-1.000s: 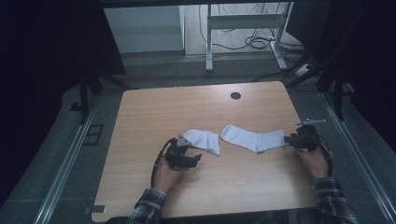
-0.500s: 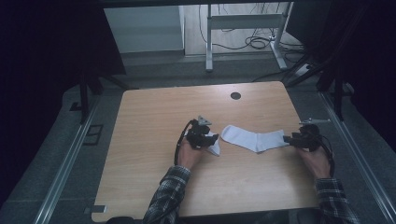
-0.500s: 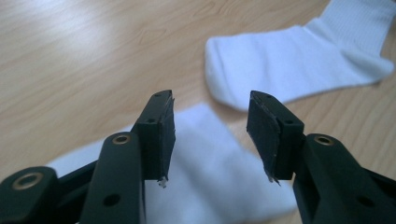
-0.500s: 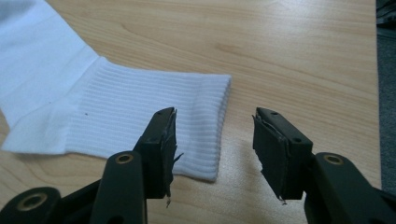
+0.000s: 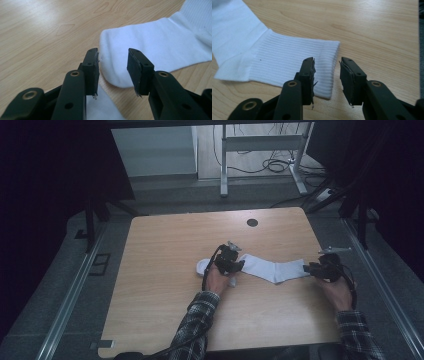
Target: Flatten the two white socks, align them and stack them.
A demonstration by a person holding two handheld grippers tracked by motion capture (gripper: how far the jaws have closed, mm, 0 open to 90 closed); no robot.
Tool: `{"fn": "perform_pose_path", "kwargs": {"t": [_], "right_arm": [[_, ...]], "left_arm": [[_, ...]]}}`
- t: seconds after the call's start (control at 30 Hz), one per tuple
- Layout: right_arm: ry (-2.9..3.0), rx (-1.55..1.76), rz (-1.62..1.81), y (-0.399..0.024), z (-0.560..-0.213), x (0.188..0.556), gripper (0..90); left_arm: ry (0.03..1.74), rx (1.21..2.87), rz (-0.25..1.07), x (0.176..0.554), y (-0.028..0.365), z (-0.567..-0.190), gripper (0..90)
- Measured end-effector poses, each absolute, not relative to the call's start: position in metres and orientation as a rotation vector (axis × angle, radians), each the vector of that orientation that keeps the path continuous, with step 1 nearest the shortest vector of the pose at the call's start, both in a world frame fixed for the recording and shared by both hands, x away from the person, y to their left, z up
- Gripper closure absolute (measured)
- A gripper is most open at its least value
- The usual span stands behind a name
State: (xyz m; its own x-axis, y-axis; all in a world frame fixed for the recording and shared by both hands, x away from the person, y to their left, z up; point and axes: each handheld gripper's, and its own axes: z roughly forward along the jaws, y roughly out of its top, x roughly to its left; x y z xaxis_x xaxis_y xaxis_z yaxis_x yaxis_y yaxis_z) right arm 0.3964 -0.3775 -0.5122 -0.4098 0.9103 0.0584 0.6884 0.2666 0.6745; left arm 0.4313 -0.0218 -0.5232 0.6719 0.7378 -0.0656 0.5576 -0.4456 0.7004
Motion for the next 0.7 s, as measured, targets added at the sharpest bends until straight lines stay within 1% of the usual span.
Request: {"fn": "perform_pose_path", "kwargs": {"t": [0.07,0.1,0.2,0.23,0.27,0.3,0.43,0.7], "right_arm": [[2.226,1.441,0.852,-0.374,-0.517,0.398,61.4],[2.234,1.444,0.849,-0.373,-0.518,0.399,63.0],[2.261,1.439,0.831,-0.370,-0.521,0.399,71.1],[2.261,1.439,0.831,-0.370,-0.521,0.399,71.1],[2.270,1.445,0.831,-0.370,-0.521,0.399,74.9],[2.293,1.455,0.847,-0.369,-0.521,0.399,79.3],[2.306,1.459,0.839,-0.367,-0.519,0.398,81.4],[2.278,1.423,0.915,-0.365,-0.504,0.391,81.8]], "left_arm": [[1.001,2.191,0.325,0.434,-0.024,-0.527,63.8],[1.001,2.200,0.326,0.434,-0.024,-0.528,65.5],[1.004,2.229,0.326,0.435,-0.025,-0.531,72.4],[1.004,2.229,0.326,0.435,-0.025,-0.531,76.3],[0.999,2.221,0.312,0.434,-0.024,-0.532,76.3],[1.013,2.201,0.290,0.434,-0.023,-0.533,84.9],[1.013,2.200,0.303,0.433,-0.023,-0.533,86.7],[0.983,2.157,0.314,0.422,-0.013,-0.512,86.6]]}}
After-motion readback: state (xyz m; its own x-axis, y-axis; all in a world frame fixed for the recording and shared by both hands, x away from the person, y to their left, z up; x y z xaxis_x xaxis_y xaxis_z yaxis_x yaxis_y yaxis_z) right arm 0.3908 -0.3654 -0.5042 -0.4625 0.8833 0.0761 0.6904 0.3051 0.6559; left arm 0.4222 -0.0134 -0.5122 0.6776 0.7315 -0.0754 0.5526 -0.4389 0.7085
